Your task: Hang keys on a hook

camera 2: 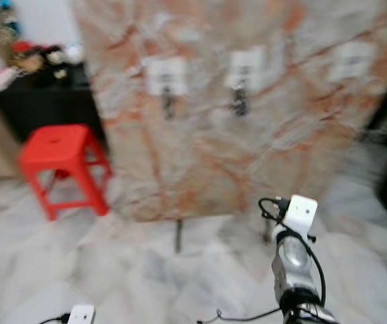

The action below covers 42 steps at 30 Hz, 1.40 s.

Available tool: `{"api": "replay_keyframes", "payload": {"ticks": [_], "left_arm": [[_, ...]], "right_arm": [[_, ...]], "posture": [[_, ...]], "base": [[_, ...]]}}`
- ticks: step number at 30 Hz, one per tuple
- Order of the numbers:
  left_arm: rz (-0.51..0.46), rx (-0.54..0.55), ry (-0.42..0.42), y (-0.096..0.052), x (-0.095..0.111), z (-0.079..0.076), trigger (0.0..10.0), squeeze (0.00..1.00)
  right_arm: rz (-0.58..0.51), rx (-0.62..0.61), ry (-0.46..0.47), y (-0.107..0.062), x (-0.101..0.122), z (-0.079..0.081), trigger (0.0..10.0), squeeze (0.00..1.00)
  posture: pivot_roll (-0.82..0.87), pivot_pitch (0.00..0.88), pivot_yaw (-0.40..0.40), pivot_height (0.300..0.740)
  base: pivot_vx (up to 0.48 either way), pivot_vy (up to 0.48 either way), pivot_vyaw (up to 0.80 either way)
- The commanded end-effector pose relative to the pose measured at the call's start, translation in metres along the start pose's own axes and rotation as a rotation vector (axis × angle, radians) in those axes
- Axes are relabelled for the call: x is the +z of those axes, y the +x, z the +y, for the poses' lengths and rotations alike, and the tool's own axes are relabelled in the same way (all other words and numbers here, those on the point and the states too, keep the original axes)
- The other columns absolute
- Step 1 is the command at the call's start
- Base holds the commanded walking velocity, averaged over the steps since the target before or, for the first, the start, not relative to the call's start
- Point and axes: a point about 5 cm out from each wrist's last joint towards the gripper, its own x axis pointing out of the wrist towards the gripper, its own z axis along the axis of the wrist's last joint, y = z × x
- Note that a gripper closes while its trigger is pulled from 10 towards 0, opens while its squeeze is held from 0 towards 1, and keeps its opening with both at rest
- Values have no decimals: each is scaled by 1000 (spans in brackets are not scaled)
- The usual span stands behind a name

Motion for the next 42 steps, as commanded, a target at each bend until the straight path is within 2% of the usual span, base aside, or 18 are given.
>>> {"api": "replay_keyframes", "payload": {"ticks": [1,7,24,42], "left_arm": [[4,-13,11,1,0,-5,10000,0],[6,-1,12,1,1,-4,10000,0],[35,4,-26,-1,-5,2,10000,0],[45,1,-23,-1,-6,3,10000,0]], "right_arm": [[1,-12,0,2,2,-4,10000,0],[-1,-18,-3,1,2,-5,10000,0],[-12,-26,-11,0,2,-3,10000,0],[-44,-22,-4,1,7,-2,10000,0]], "posture": [[-100,7,-19,740],[-100,10,-18,740],[-98,16,-9,740],[-101,16,-1,740]], "base": [[0,-296,-788],[0,-149,-788],[0,0,0],[258,0,0]]}}
